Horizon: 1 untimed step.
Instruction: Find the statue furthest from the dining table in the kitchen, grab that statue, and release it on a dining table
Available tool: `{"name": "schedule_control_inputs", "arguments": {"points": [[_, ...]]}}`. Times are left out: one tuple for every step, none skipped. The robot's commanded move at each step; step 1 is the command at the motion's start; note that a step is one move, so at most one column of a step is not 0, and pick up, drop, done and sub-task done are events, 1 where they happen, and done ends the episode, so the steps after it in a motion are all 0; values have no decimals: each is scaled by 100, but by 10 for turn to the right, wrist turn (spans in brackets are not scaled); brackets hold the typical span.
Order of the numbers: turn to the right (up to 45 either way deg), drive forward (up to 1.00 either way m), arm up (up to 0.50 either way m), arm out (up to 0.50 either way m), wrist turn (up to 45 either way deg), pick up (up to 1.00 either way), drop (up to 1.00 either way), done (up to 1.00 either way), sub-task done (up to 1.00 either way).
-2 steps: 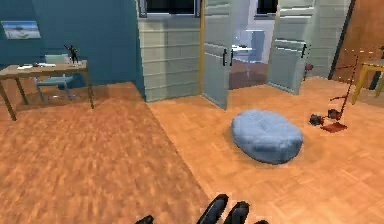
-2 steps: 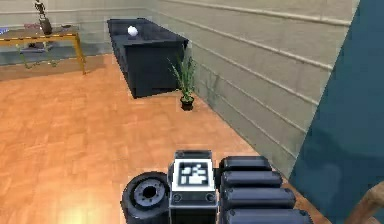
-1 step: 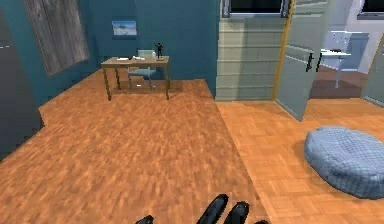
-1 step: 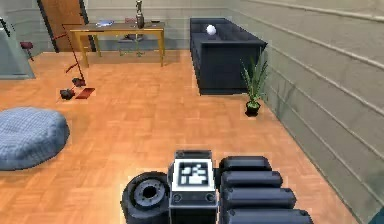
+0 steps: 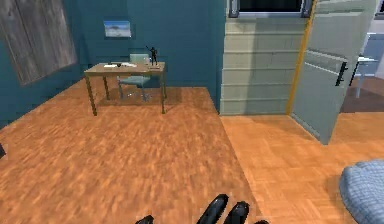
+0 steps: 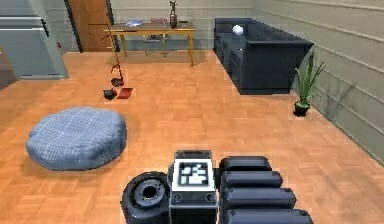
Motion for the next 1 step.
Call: {"name": "schedule_control_inputs", "arguments": {"points": [[-360,0,0,0,0,0,0,0,0]]}}
